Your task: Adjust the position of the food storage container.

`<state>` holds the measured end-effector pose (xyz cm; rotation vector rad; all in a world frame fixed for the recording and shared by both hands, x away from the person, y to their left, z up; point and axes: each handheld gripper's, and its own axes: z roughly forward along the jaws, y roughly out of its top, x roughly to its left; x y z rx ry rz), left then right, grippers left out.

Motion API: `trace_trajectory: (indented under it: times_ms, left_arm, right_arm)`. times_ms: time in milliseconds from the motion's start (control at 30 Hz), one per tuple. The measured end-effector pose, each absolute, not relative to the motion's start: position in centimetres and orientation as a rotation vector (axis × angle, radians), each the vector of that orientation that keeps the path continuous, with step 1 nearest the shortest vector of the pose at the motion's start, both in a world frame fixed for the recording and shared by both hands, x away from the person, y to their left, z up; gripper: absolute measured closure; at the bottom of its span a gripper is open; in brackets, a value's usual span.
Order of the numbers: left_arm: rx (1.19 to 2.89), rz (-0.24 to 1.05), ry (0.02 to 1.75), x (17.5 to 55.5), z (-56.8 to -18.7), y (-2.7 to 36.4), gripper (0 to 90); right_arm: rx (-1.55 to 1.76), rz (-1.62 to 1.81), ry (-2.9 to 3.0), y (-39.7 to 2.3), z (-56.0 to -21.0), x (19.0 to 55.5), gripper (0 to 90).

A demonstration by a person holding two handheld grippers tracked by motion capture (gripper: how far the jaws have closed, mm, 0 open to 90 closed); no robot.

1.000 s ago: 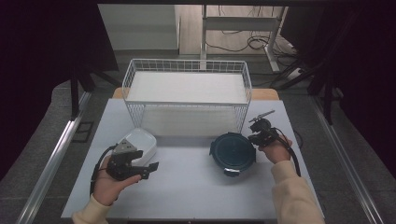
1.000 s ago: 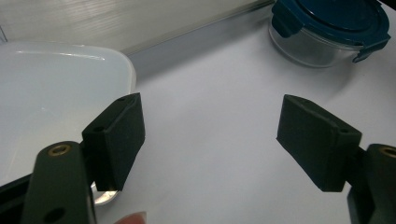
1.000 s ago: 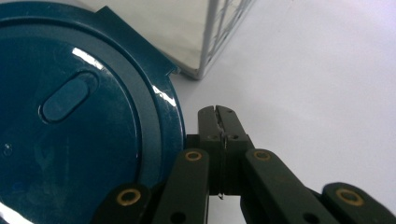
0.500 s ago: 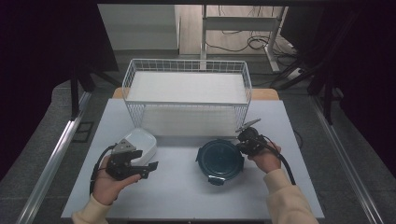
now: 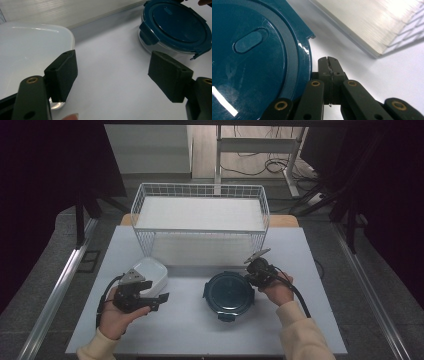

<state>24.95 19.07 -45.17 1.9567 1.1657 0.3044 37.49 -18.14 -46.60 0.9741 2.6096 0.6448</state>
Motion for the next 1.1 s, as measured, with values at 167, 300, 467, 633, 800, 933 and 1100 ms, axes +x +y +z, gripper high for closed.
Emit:
trace_trajectory:
  times_ms: [167,300,467,633,800,933,1100]
  left_arm:
    - [1.952,0.306,1.164,24.9,-45.1,19.1,23.6]
    - [1.948,0.309,1.166,24.9,-45.1,19.1,23.6]
    - [1.951,0.308,1.163,24.9,-45.1,19.0,24.4]
    - [1.952,0.31,1.162,24.9,-45.2,18.9,24.5]
    - [1.951,0.309,1.162,24.9,-45.3,18.9,24.5]
    - [1.95,0.31,1.165,25.0,-45.3,19.0,24.4]
    - [1.962,0.304,1.161,25.0,-45.4,18.7,24.4]
  right_arm:
    - [0.915,0.653,2.642,-16.8,-46.7,36.7,89.9]
    - [0.883,0.669,2.655,-15.7,-46.8,35.8,90.0]
    - [0.85,0.681,2.672,-15.0,-46.9,35.2,89.9]
    - [0.801,0.706,2.685,-13.5,-47.1,34.5,90.0]
    - [0.768,0.725,2.697,-12.3,-47.2,34.4,90.0]
    - [0.734,0.754,2.718,-11.1,-47.4,34.2,90.0]
    - [0.678,0.767,2.736,-9.8,-47.5,33.9,89.9]
